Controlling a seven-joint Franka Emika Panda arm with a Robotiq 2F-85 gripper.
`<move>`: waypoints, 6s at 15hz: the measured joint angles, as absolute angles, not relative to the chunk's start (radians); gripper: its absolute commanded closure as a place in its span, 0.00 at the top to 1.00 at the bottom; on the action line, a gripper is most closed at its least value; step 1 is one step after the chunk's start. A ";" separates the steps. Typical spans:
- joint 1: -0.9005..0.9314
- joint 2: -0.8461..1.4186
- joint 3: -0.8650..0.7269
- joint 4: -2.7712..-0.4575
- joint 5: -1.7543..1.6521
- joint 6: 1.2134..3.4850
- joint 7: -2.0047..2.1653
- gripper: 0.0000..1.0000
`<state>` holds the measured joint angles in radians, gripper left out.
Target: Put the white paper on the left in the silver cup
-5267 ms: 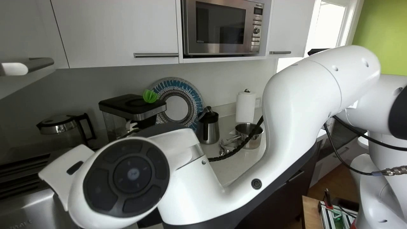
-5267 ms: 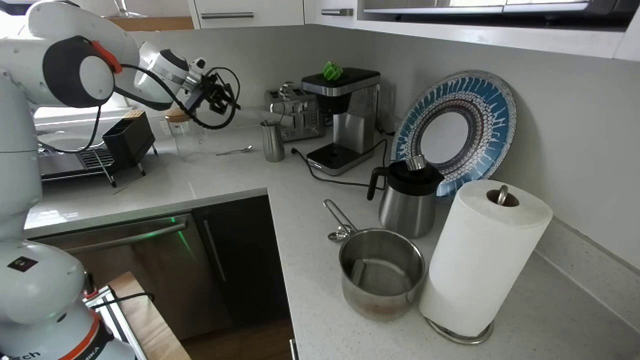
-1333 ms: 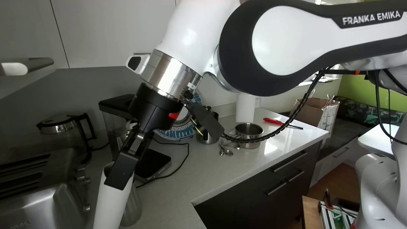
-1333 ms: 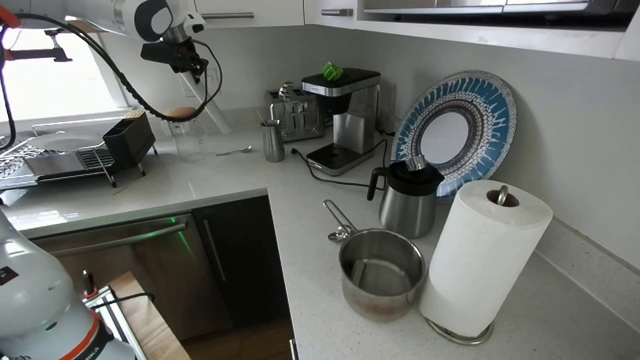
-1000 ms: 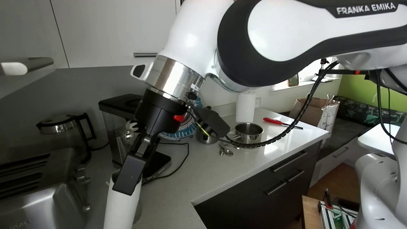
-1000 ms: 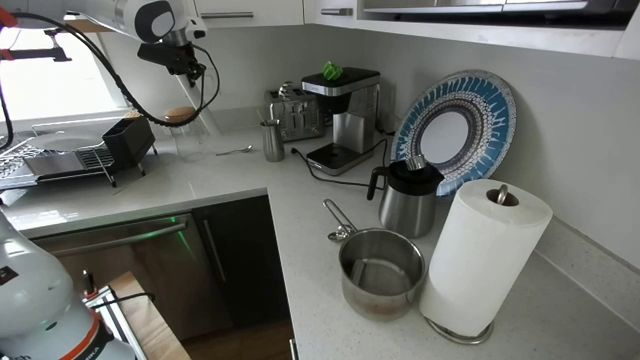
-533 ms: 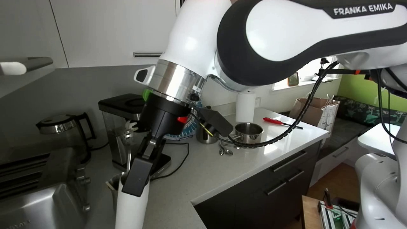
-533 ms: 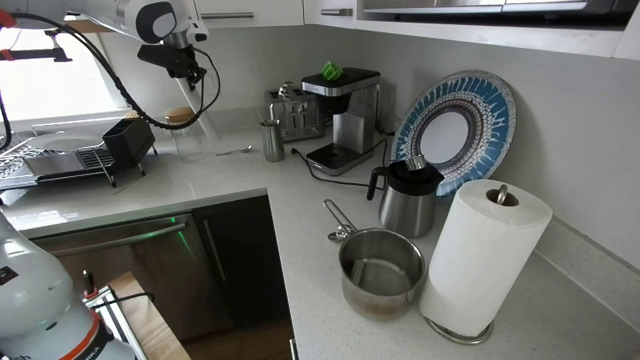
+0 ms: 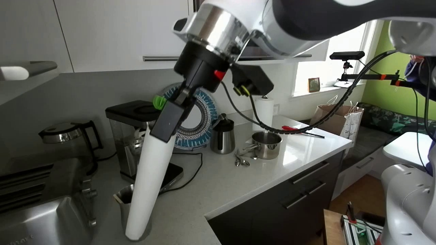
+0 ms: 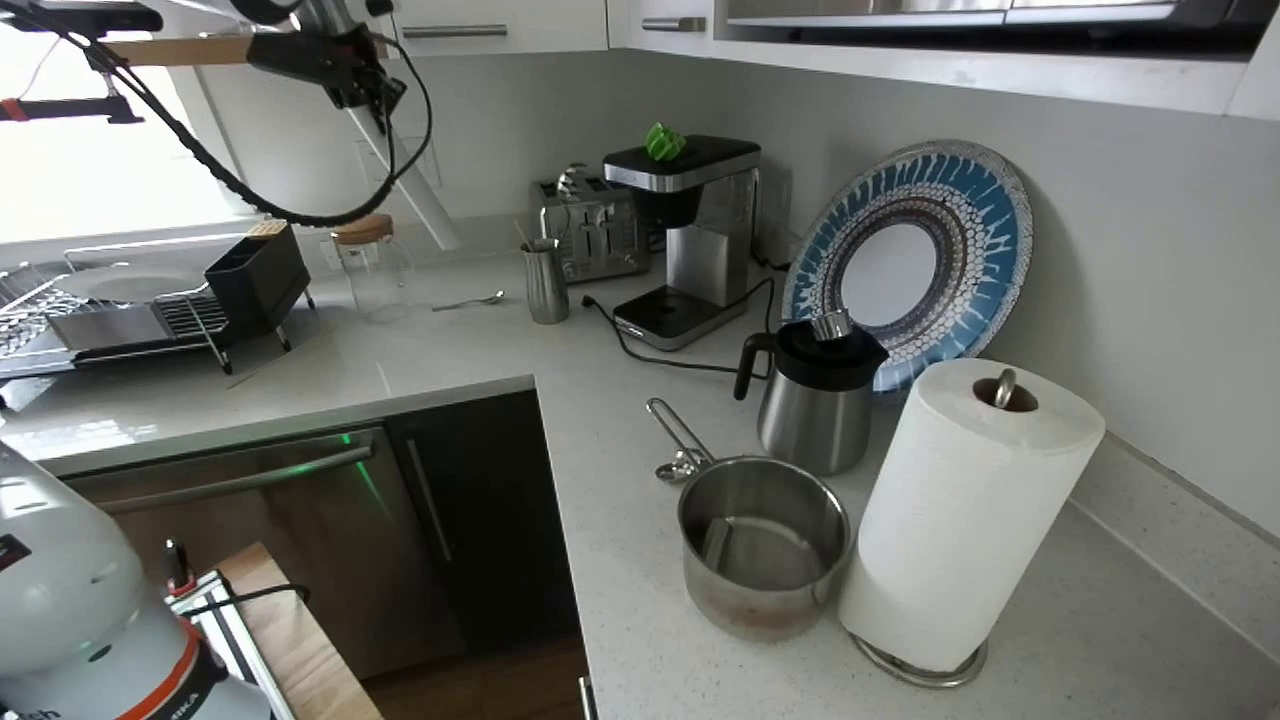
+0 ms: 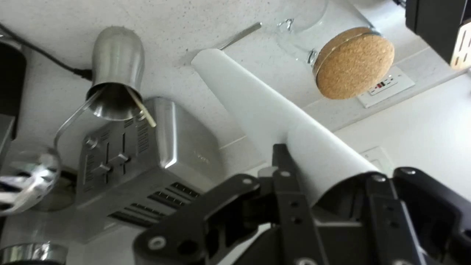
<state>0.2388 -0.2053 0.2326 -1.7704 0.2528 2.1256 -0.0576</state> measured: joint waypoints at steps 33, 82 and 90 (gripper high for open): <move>0.153 -0.282 0.168 -1.784 0.161 2.263 0.118 0.01; 0.192 -0.173 0.167 -1.667 0.311 2.300 0.115 1.00; 0.258 -0.227 0.187 -1.649 0.424 2.108 0.032 1.00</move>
<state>0.2582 -0.2265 0.1867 -1.6488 0.4237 2.1083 0.0318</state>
